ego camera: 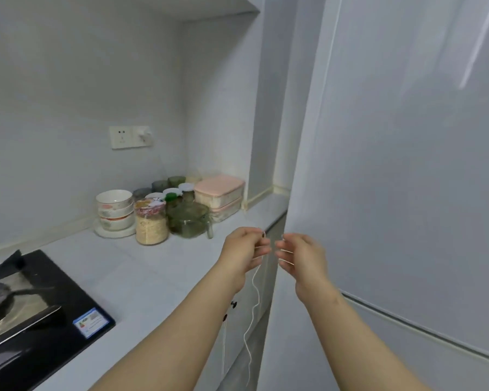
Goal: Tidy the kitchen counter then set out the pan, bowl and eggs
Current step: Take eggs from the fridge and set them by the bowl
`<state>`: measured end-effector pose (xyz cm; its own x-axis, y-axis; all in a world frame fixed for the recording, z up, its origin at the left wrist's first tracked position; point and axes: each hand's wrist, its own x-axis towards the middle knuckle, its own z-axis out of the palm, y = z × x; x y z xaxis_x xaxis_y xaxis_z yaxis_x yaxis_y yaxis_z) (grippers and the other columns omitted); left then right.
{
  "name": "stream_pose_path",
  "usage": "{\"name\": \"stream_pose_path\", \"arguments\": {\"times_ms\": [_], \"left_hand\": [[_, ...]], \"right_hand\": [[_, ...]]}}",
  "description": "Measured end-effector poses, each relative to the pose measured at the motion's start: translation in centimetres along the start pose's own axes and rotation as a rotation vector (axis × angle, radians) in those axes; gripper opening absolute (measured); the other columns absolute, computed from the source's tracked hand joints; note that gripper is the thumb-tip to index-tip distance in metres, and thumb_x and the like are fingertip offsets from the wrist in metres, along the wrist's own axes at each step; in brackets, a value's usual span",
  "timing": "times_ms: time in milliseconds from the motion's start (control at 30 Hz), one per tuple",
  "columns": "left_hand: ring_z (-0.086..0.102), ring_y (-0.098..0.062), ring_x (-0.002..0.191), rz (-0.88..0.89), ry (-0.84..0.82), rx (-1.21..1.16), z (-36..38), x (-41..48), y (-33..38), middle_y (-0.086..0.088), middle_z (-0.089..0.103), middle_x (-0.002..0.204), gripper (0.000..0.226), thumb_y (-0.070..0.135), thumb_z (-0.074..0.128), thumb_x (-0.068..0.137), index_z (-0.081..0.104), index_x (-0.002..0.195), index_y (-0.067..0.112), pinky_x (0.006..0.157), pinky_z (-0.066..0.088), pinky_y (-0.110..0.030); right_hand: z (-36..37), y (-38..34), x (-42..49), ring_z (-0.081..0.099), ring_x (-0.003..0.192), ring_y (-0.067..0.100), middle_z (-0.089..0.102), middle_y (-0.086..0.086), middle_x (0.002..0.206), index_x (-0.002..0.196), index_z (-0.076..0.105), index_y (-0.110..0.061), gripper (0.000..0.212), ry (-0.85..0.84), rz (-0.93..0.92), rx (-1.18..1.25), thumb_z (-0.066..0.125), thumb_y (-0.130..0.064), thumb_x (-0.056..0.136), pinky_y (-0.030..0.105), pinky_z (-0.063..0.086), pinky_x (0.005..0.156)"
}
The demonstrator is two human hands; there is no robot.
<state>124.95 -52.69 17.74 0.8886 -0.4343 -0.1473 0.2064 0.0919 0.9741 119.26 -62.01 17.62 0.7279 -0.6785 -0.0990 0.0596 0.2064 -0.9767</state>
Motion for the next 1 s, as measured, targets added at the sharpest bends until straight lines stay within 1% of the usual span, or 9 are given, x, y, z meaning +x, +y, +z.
{"name": "stream_pose_path", "arguments": {"times_ms": [267,333,433,500,600,700,800,900,1000], "left_hand": [[0.059,-0.011,0.070,0.118,-0.093,0.131,7.1,8.1,2.5,-0.001,0.062,0.082,0.018,0.007,0.044,0.093,0.055,0.085,0.018,0.061,0.042,-0.021],[0.057,-0.012,0.074,0.180,-0.079,0.146,8.1,10.7,3.4,-0.002,0.061,0.087,0.015,0.007,0.046,0.092,0.057,0.089,0.017,0.064,0.043,-0.023],[0.052,-0.014,0.094,0.290,-0.076,0.168,9.4,14.3,5.0,0.000,0.055,0.107,0.017,0.011,0.047,0.094,0.053,0.109,0.018,0.079,0.040,-0.027],[0.047,-0.015,0.111,0.315,-0.136,0.189,10.0,16.0,6.1,0.001,0.049,0.123,0.032,0.016,0.046,0.096,0.045,0.128,0.018,0.088,0.033,-0.024],[0.040,-0.017,0.128,0.303,-0.269,0.216,10.5,19.0,6.9,0.001,0.042,0.137,0.046,0.022,0.044,0.098,0.032,0.142,0.012,0.092,0.028,-0.021],[0.049,-0.018,0.123,0.288,-0.381,0.152,10.9,22.4,6.8,-0.001,0.049,0.137,0.043,0.027,0.040,0.100,0.039,0.139,0.012,0.101,0.037,-0.027],[0.050,-0.017,0.122,0.274,-0.451,0.098,11.1,24.2,6.4,-0.002,0.052,0.135,0.046,0.036,0.033,0.101,0.044,0.137,0.010,0.108,0.037,-0.033],[0.049,-0.013,0.118,0.254,-0.476,0.055,11.0,24.9,6.3,0.002,0.051,0.133,0.050,0.040,0.031,0.100,0.041,0.140,0.012,0.099,0.037,-0.026],[0.048,-0.015,0.119,0.246,-0.486,0.086,10.9,25.1,6.3,-0.002,0.050,0.136,0.049,0.040,0.032,0.100,0.041,0.139,0.011,0.099,0.036,-0.027]], "right_hand": [[-4.9,-4.0,6.7,0.055,0.070,0.016,0.061,0.003,0.080,0.082,0.058,-0.015,0.014,0.206,-0.162,-0.096,0.049,-0.011,0.092,0.025,0.046,0.064],[-5.3,-4.6,8.4,0.055,0.071,0.016,0.061,0.002,0.081,0.081,0.058,-0.017,0.015,0.254,-0.194,-0.115,0.049,-0.010,0.091,0.027,0.045,0.067],[-4.9,-5.5,11.0,0.056,0.074,0.017,0.061,0.001,0.085,0.080,0.057,-0.020,0.017,0.321,-0.245,-0.166,0.049,-0.008,0.089,0.030,0.044,0.073],[-4.4,-5.9,12.4,0.057,0.081,0.019,0.062,0.002,0.090,0.086,0.056,-0.020,0.014,0.362,-0.270,-0.188,0.050,-0.007,0.087,0.029,0.043,0.073],[-3.1,-6.1,14.4,0.057,0.081,0.017,0.061,-0.001,0.088,0.099,0.052,-0.020,0.017,0.442,-0.309,-0.218,0.050,-0.008,0.087,0.025,0.042,0.066],[-2.1,-6.1,15.9,0.051,0.069,0.008,0.055,-0.008,0.077,0.101,0.052,-0.021,0.019,0.515,-0.341,-0.252,0.048,-0.007,0.088,0.021,0.040,0.060],[-1.3,-5.7,16.6,0.048,0.066,0.006,0.051,-0.011,0.077,0.102,0.052,-0.020,0.020,0.562,-0.319,-0.274,0.046,-0.006,0.088,0.019,0.039,0.058],[-0.8,-5.4,16.5,0.048,0.066,0.005,0.052,-0.011,0.079,0.104,0.053,-0.018,0.021,0.593,-0.303,-0.298,0.047,-0.006,0.087,0.019,0.039,0.058],[-0.2,-5.0,15.8,0.048,0.070,0.000,0.051,-0.014,0.083,0.104,0.052,-0.021,0.021,0.616,-0.298,-0.337,0.046,-0.009,0.089,0.015,0.038,0.059]]}}
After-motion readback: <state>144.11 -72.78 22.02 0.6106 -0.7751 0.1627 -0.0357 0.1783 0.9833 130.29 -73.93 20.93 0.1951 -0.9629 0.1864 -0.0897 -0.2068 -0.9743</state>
